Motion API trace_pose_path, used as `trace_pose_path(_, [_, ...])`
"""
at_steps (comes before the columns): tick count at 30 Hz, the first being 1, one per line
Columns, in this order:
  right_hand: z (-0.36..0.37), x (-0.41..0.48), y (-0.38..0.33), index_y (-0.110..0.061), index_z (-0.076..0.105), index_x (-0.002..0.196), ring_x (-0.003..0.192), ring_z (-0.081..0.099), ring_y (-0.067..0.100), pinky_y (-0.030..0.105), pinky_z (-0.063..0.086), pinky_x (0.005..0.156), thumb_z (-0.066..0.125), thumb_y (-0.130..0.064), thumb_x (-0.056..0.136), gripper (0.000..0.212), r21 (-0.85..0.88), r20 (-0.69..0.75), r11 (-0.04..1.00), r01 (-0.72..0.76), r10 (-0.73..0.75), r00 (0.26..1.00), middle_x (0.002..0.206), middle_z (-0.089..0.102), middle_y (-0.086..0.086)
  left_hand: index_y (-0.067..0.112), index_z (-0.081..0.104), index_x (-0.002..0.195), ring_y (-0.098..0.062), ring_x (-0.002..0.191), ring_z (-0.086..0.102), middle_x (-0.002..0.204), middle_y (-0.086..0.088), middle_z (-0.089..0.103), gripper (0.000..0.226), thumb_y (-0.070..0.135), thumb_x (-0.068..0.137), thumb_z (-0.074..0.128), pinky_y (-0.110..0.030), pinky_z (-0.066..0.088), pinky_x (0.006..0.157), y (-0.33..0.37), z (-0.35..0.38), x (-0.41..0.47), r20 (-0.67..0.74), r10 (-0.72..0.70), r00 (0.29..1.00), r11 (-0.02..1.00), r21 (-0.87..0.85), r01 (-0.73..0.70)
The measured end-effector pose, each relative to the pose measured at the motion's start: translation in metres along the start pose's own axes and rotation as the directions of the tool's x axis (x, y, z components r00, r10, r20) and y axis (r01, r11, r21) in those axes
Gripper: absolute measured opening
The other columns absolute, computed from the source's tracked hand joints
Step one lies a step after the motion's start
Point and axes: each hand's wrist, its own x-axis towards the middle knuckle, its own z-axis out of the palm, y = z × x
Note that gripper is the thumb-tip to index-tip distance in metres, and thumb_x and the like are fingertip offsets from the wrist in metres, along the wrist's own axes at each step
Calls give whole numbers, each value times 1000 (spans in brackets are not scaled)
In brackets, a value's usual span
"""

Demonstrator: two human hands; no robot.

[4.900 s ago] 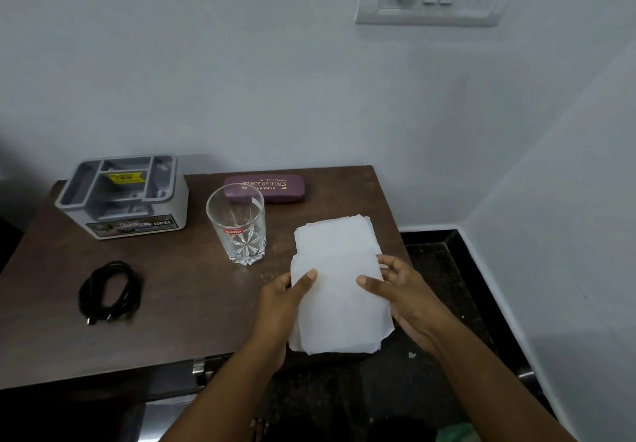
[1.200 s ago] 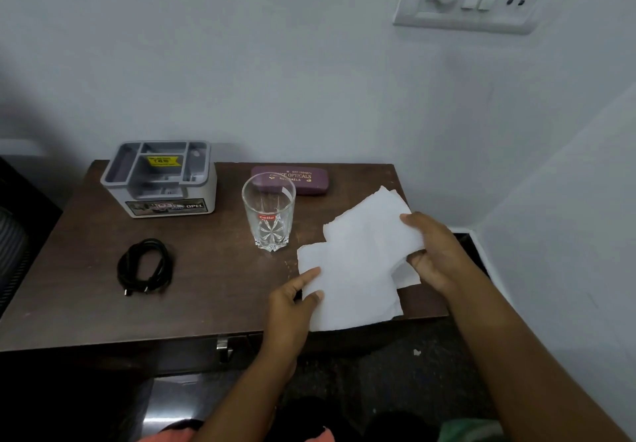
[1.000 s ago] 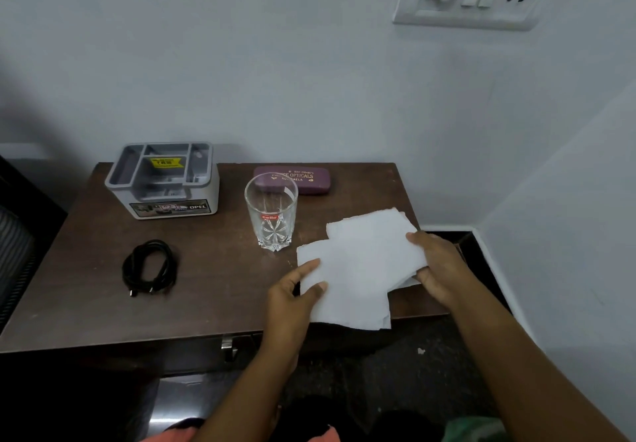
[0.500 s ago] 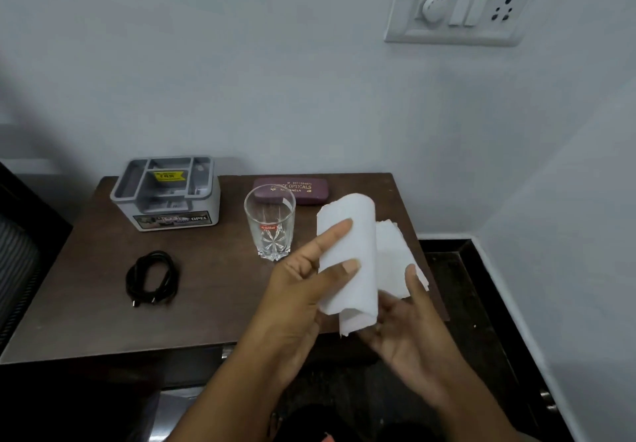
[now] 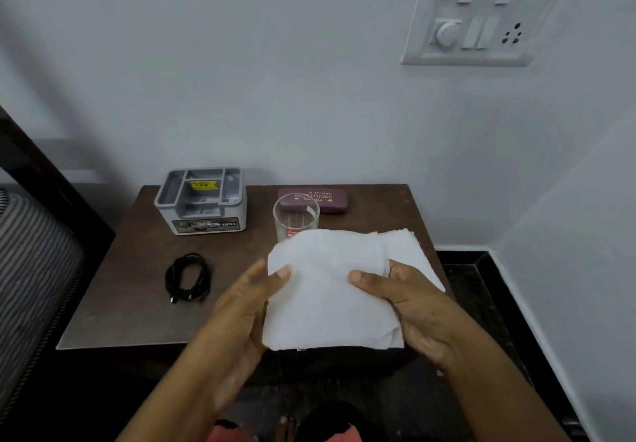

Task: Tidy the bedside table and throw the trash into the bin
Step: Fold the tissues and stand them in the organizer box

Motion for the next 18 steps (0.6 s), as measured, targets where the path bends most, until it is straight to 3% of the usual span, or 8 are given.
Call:
trace_pose_path(2, [5, 0, -7, -6, 64, 113, 95, 70, 25, 30, 59, 77, 66, -10, 79, 34, -82, 10, 996, -24, 25, 1000, 106, 72, 12, 8, 64, 115, -27, 94, 70, 106, -14, 72, 39, 20, 77, 62, -37, 61, 66, 4, -8, 1, 28, -135, 991, 991, -21, 135])
trace_pose_path(4, [11, -1, -14, -7, 63, 113, 99, 68, 26, 35, 57, 84, 64, -6, 81, 32, -136, 54, 990, -45, 53, 997, 108, 71, 12, 4, 64, 112, -29, 90, 71, 104, -18, 72, 37, 13, 76, 64, -39, 61, 67, 9, -15, 2, -16, -153, 988, 986, 60, 154])
trace_pose_path(7, [21, -7, -25, -11, 65, 109, 98, 69, 25, 38, 57, 82, 63, -1, 81, 30, -241, 84, 970, 27, -7, 996, 105, 73, 9, 8, 68, 107, -27, 84, 72, 99, -15, 74, 30, 7, 77, 64, -38, 59, 67, 23, -23, -2, -55, -3, 999, 979, 203, 14])
trace_pose_path(11, [38, -18, -34, -15, 72, 93, 88, 71, 14, 23, 58, 72, 64, 1, 80, 23, -420, 104, 877, 234, -209, 972, 94, 76, -1, 8, 71, 99, -26, 91, 71, 99, -12, 74, 28, 5, 72, 66, -33, 60, 74, 46, -33, -20, -12, 146, 989, 950, 282, -137])
trace_pose_path(13, [48, -22, -37, -12, 74, 77, 89, 70, 12, 22, 58, 68, 60, 7, 81, 24, -483, 146, 814, 323, -289, 946, 95, 75, -3, 10, 74, 79, -23, 89, 72, 98, -9, 75, 13, 2, 71, 69, -30, 60, 67, 56, -38, -29, 40, 183, 982, 936, 298, -187])
trace_pose_path(15, [56, -25, -40, -8, 72, 66, 87, 70, 14, 24, 57, 58, 55, 11, 84, 31, -516, 195, 774, 367, -311, 930, 96, 74, -1, 11, 71, 63, -20, 89, 72, 99, -3, 75, 27, -10, 77, 61, -26, 58, 58, 64, -43, -38, 103, 177, 979, 932, 302, -200])
trace_pose_path(18, [65, -26, -42, -8, 69, 61, 82, 69, 16, 21, 52, 49, 50, 14, 84, 37, -535, 247, 730, 426, -347, 905, 93, 73, 3, 14, 70, 83, -16, 91, 70, 110, -3, 72, 26, -8, 71, 64, -25, 56, 54, 74, -49, -47, 197, 102, 975, 960, 239, -149])
